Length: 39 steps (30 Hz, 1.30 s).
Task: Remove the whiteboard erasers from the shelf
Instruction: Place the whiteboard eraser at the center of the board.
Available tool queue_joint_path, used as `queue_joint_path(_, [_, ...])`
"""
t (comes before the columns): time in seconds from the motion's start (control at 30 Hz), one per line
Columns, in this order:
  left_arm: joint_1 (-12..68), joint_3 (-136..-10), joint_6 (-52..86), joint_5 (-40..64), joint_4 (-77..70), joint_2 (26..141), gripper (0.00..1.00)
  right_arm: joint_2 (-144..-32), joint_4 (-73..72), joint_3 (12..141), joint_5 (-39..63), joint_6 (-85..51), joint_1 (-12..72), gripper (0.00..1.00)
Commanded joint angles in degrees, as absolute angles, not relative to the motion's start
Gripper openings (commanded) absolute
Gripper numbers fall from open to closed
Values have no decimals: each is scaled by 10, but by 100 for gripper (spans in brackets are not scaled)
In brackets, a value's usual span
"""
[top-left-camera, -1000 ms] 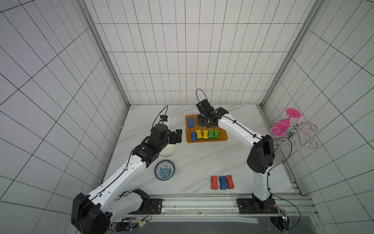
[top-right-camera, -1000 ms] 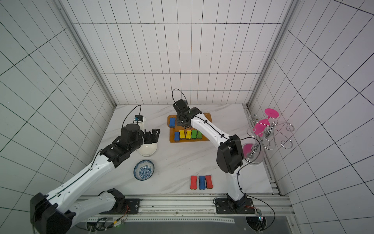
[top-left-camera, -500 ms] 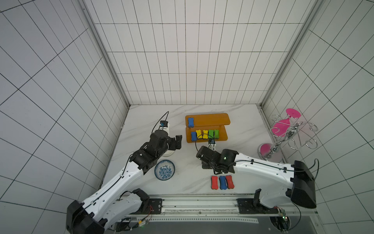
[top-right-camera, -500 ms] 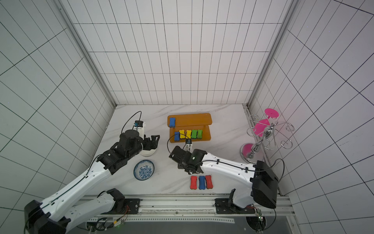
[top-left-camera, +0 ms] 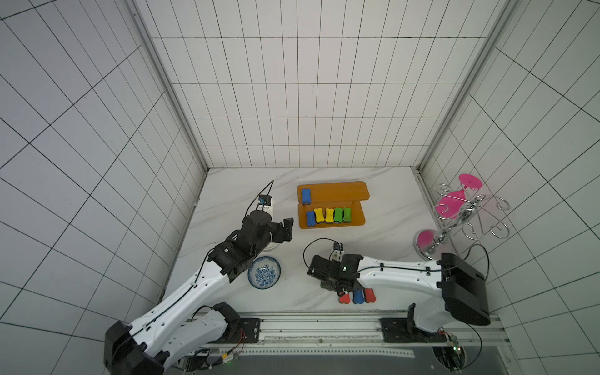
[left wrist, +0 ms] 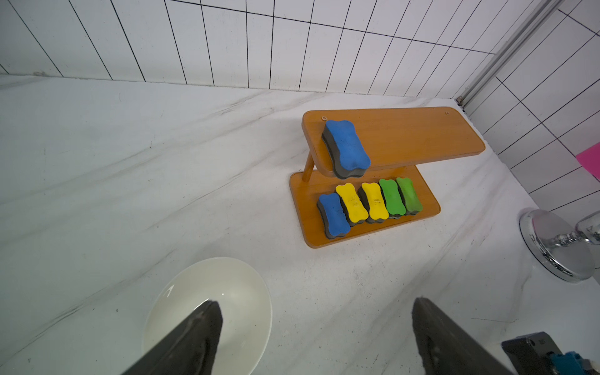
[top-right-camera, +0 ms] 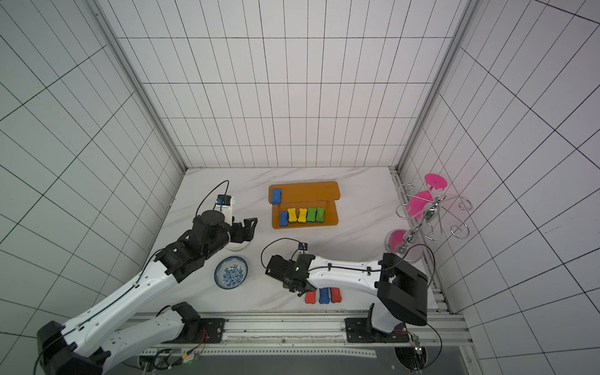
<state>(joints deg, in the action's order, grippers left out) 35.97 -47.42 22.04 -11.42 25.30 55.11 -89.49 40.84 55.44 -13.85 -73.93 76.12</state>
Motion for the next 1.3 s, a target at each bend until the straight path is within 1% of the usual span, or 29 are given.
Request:
queue_joint_path(0.0, [363, -479, 214, -125, 260, 539, 95, -905, 394, 543, -122, -750, 758, 30])
queue_joint_path(0.13, [363, -480, 213, -123, 258, 540, 95, -922, 365, 540, -93, -734, 748, 31])
queue_joint_path(0.47, [363, -481, 213, -121, 257, 541, 96, -927, 375, 525, -63, -740, 746, 33])
queue_joint_path(0.7, [363, -481, 214, -119, 258, 542, 96, -911, 390, 513, -69, -747, 754, 34])
queue_joint_path(0.97, [363, -481, 212, -121, 258, 543, 96, -922, 386, 524, -62, -730, 758, 39])
queue_joint_path(1.27, [363, -481, 211, -119, 257, 545, 96, -920, 397, 526, -64, -729, 767, 40])
